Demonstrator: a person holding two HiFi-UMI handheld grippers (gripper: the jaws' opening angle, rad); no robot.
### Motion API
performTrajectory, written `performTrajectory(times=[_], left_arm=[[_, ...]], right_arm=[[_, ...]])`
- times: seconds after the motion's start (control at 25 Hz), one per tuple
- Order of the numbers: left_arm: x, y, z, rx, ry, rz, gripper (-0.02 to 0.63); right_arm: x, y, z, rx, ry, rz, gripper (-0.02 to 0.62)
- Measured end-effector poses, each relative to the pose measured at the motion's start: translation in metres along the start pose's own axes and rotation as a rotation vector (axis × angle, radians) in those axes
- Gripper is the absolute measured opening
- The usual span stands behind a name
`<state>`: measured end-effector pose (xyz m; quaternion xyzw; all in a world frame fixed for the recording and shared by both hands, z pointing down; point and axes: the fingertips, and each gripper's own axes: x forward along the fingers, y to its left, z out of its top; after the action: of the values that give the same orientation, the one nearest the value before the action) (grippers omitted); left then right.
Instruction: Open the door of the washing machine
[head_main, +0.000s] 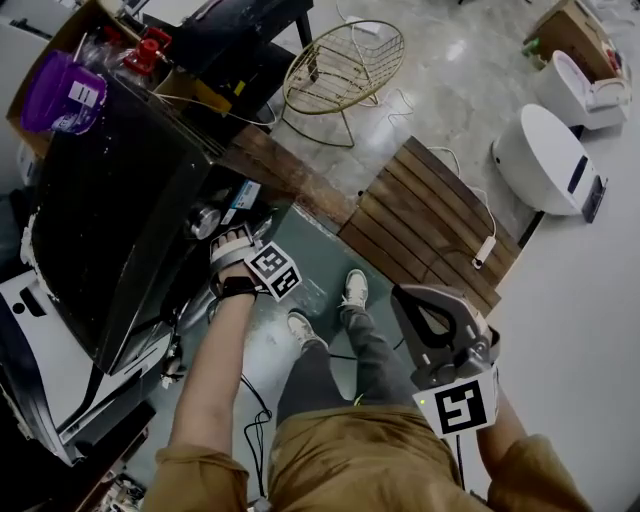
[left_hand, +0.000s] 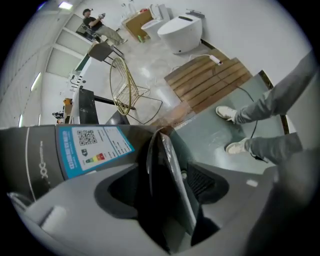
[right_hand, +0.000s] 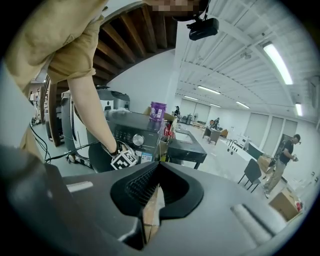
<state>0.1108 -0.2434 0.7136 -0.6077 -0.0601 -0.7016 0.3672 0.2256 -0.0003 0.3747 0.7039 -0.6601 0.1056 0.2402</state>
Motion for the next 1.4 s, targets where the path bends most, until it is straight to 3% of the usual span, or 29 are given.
performTrajectory(times=[0.2,0.44,0.64,0.8,1.08,1.28,1.4], left_arm=[[0.021,0.001,0.002,0.08,0.127,-0.015,0.327],[0.035,-0.003,0.006,0.105,0.191,-0.06,0.324],[0.041,0.0,0.007,0.153,0.256,-0.037,0.294],[0.047,0.006,0.012,0.106,0.298,-0.035,0.238],[0.055,0.009,0.018,0.026,0.282,-0.029,0.225],[0.059,0.009,0.021,-0.109,0.276,-0.073,0.202],[0.058,0.012,0.023,-0.107,0.269,-0.064,0.201]], right_arm=[[-0.006,0.0,-0.017,0.03,0.013,-0.002,0.003],[-0.01,0.001,-0.038,0.075,0.03,-0.017,0.003],[-0.005,0.005,-0.042,0.094,0.02,-0.002,0.003],[-0.001,0.007,-0.044,0.111,0.021,0.003,0.003],[0.003,0.024,-0.049,0.128,0.015,0.046,0.003],[0.005,0.036,-0.055,0.144,0.011,0.071,0.003],[0.006,0.041,-0.061,0.157,0.016,0.074,0.003]])
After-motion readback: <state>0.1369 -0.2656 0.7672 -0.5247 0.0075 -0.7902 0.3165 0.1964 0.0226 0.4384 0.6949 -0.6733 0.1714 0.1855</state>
